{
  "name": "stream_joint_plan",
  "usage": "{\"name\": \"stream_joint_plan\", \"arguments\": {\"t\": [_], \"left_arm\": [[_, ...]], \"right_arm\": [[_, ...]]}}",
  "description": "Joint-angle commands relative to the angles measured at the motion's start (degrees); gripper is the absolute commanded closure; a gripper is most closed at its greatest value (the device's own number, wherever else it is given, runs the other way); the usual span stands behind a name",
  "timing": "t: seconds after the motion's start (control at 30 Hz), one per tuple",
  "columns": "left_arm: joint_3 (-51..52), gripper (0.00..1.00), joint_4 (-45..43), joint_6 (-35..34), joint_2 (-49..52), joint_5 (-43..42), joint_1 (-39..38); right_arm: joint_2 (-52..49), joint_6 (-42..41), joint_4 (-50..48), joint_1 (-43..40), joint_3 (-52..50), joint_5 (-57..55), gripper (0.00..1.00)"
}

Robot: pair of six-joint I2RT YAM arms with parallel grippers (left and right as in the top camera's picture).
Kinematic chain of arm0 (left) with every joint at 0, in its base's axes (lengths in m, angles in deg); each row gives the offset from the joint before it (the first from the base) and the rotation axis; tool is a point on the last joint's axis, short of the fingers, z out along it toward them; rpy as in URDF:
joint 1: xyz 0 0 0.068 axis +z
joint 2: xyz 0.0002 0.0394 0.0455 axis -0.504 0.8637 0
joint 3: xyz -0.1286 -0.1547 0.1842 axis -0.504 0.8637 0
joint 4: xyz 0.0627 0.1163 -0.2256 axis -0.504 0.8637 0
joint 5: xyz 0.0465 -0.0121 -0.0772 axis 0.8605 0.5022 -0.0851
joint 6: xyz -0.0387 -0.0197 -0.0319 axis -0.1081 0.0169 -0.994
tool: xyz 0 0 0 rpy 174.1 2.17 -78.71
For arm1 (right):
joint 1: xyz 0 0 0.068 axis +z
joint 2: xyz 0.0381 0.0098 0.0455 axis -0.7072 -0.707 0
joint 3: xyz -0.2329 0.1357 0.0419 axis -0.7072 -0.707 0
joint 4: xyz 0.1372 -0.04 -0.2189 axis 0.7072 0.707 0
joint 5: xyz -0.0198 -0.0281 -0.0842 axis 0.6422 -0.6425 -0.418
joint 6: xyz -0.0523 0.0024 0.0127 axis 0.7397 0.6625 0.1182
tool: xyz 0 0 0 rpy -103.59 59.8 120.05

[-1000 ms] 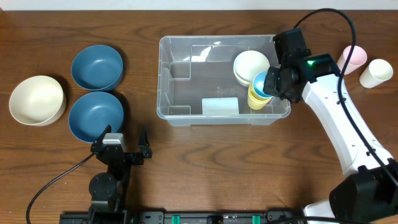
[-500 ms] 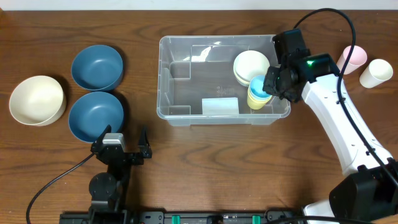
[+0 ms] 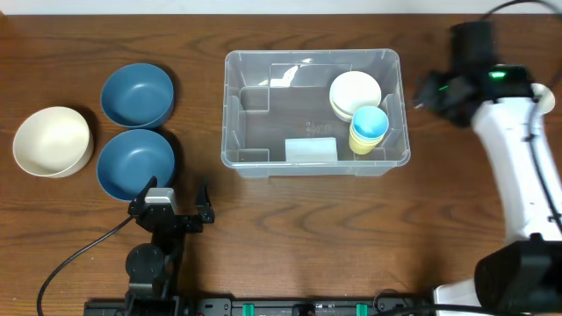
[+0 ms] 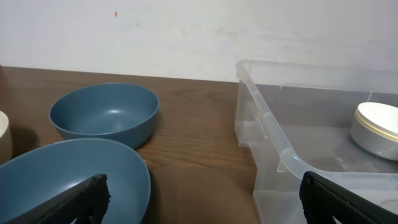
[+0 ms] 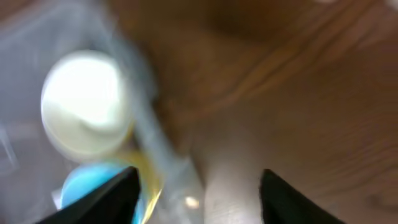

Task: Pack container
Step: 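Release and move the right gripper to the white cup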

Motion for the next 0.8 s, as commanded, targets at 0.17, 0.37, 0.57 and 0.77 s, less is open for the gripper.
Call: {"name": "stream_joint_plan", "arguments": {"t": [0.17,0.37,0.57,0.77], "left_arm": [[0.92,0.02,2.29,0.96,-0.04,1.11,0.28],[0.92,0.02,2.29,0.96,-0.04,1.11,0.28],[0.92,0.02,2.32,0.96,-0.04,1.11,0.28],[0.92,0.02,2.32,0.96,-0.04,1.11,0.28]], "right_arm": [[-0.09,1.22,-3.23,-18.45,1.53,2.36,0.32],[-5.03,2.91,-4.66,-26.21,1.60,4.28,0.32],[-12.81,5.11,-1.18,-30.60,9.97,7.37,0.30],[-21.55,8.85,8.07,-32.46,26.75,7.32,0.30]]}}
